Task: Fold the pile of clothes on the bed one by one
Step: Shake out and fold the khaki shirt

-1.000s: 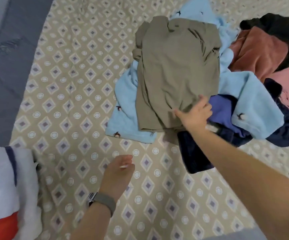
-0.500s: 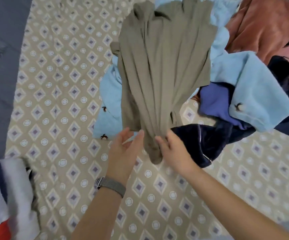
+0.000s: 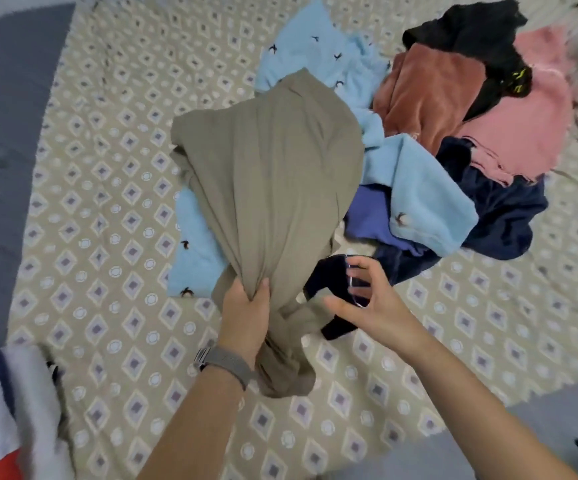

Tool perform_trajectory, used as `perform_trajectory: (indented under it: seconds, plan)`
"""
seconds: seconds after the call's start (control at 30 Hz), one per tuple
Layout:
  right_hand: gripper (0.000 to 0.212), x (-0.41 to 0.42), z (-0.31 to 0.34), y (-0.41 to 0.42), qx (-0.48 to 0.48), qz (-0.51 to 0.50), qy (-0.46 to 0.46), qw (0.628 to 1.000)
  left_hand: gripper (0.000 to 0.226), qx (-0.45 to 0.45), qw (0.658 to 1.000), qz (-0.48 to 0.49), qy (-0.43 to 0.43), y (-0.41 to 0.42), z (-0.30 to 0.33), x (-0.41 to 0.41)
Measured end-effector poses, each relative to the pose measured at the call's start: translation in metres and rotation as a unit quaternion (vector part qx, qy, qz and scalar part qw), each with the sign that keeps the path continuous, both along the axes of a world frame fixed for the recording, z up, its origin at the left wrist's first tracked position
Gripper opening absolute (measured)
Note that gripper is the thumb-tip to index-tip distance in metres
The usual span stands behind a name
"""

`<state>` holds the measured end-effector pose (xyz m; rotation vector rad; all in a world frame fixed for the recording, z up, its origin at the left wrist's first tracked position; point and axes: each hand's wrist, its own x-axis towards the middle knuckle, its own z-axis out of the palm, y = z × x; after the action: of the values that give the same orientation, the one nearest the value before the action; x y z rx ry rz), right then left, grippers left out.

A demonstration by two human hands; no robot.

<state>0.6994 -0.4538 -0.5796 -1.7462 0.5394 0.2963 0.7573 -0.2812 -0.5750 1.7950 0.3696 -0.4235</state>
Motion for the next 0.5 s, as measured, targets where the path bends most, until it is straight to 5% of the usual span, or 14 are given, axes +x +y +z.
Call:
perform_trajectory:
  seconds: [0.1, 0.23, 0.33, 0.43, 0.5]
  plan:
    - [0.129, 0.001, 0.031, 0.009, -0.18, 0.188, -0.068, 0.963, 0.022, 0.009, 0.991, -0.113, -0.069, 0.015, 0.047, -0.025]
    - [0.138, -0.005, 0.092, 0.029, -0.259, 0.245, -0.088, 0.93, 0.023, -0.001, 0.963, -0.235, -0.128, 0.045, 0.136, -0.063]
    - [0.112, -0.018, 0.135, 0.042, -0.231, 0.297, -0.026, 0.926, 0.041, -0.002, 0.945, -0.296, -0.139, 0.068, 0.212, -0.083]
    - [0.034, -0.049, 0.17, 0.062, -0.125, 0.282, -0.018, 0.951, 0.039, 0.031, 0.934, -0.301, -0.19, 0.082, 0.271, -0.09]
    - [0.019, -0.077, 0.187, 0.074, -0.095, 0.203, -0.024, 0.974, 0.027, 0.053, 0.928, -0.29, -0.227, 0.085, 0.304, -0.093]
